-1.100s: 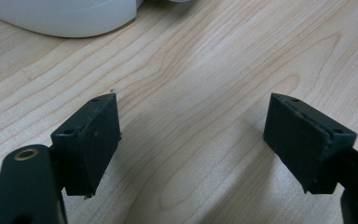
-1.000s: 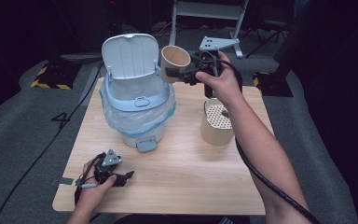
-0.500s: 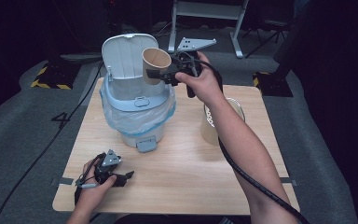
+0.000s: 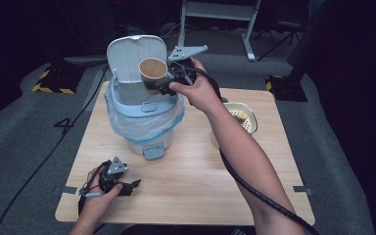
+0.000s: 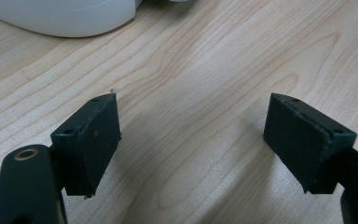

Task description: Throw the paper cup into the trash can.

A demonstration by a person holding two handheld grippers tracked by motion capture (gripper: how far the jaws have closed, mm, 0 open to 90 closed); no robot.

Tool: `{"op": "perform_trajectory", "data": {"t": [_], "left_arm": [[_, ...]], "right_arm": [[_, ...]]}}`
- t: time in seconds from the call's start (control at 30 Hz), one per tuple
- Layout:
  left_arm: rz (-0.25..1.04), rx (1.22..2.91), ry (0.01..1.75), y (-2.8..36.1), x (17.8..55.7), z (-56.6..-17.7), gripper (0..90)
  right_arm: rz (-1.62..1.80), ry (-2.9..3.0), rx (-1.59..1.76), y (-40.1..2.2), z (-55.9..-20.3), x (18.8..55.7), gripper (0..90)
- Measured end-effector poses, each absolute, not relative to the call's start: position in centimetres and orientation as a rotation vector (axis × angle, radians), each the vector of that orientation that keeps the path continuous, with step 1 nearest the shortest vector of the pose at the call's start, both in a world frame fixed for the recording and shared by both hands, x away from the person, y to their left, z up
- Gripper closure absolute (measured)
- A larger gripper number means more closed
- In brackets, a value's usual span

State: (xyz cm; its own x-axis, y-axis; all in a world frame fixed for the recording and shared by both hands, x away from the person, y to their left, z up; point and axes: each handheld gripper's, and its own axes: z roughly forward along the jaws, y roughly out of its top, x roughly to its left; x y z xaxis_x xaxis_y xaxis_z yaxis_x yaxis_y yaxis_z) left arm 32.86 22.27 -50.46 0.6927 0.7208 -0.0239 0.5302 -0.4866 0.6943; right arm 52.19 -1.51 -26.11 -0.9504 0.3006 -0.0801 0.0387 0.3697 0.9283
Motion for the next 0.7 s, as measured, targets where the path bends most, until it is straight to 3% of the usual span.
{"op": "perform_trajectory", "data": {"t": [0.03,0.07,0.37,0.7], "left_arm": [[0.354,2.207,0.951,22.3,32.9,-50.5,19.0],[0.354,2.206,0.952,22.3,32.9,-50.5,19.0],[0.356,2.205,0.953,22.3,32.9,-50.5,19.0],[0.356,2.206,0.951,22.3,32.9,-50.4,18.9]], "right_arm": [[1.563,2.393,0.291,-1.3,-26.4,52.3,6.4],[1.528,2.406,0.277,-1.1,-26.6,52.3,6.2],[1.628,2.355,0.282,-2.4,-26.2,52.2,9.4],[1.618,2.351,0.292,-6.8,-25.2,50.7,16.3]]}}
